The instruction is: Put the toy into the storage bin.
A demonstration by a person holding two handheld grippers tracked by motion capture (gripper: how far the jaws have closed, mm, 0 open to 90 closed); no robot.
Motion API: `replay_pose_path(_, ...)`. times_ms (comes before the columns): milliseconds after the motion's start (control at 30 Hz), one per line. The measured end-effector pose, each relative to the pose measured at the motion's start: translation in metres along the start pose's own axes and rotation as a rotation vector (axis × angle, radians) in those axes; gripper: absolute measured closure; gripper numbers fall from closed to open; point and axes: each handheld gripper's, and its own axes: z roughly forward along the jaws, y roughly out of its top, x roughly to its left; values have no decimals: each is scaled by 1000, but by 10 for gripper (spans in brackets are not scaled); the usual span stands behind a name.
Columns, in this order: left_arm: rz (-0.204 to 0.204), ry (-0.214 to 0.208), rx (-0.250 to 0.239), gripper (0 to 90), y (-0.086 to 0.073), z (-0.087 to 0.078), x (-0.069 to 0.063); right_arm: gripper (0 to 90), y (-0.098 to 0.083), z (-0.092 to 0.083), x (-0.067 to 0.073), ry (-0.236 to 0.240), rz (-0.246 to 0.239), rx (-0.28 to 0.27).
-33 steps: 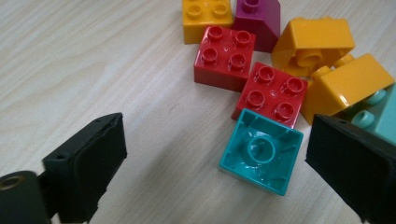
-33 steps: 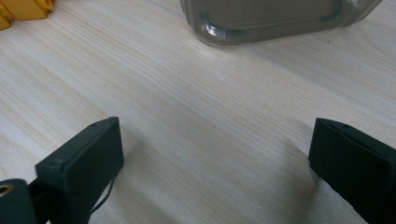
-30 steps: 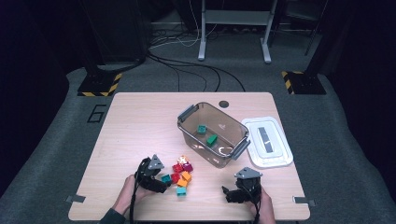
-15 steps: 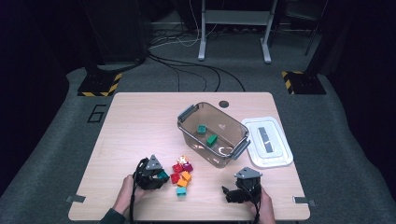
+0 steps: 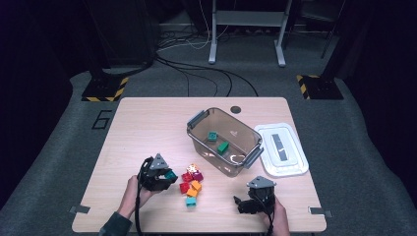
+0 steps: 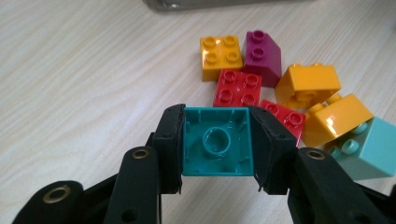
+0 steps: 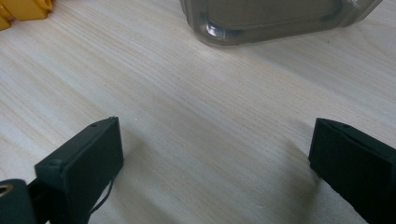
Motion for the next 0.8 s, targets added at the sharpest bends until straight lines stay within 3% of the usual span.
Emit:
replay_pose_path(333,43,16,-34,588,29,-10,4,22,0,0,0,0,0,0)
replay_pose_path(800,72,29,-55,588,59,-21,11,22,0,0,0,0,1,0)
